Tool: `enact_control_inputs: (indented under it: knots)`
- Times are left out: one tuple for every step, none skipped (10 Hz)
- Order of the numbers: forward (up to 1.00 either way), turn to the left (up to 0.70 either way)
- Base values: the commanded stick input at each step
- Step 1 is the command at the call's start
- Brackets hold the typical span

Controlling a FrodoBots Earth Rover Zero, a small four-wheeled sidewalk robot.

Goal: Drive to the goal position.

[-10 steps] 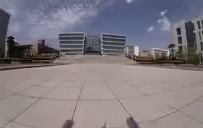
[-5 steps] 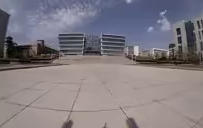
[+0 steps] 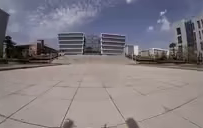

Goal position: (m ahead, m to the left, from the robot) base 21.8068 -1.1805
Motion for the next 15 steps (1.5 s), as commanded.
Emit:
enact_control_inputs:
  knots:
    - [0.70,0.00]
    - [0.70,0.00]
    - [0.70,0.00]
    - [0.70,0.00]
    - [0.70,0.00]
    - [0.70,0.00]
    - [0.70,0.00]
    - [0.70,0.00]
    - [0.70,0.00]
    - [0.70,0.00]
    - [0.70,0.00]
    - [0.70,0.00]
    - [0.70,0.00]
    - [0.70,0.00]
    - [0.70,0.00]
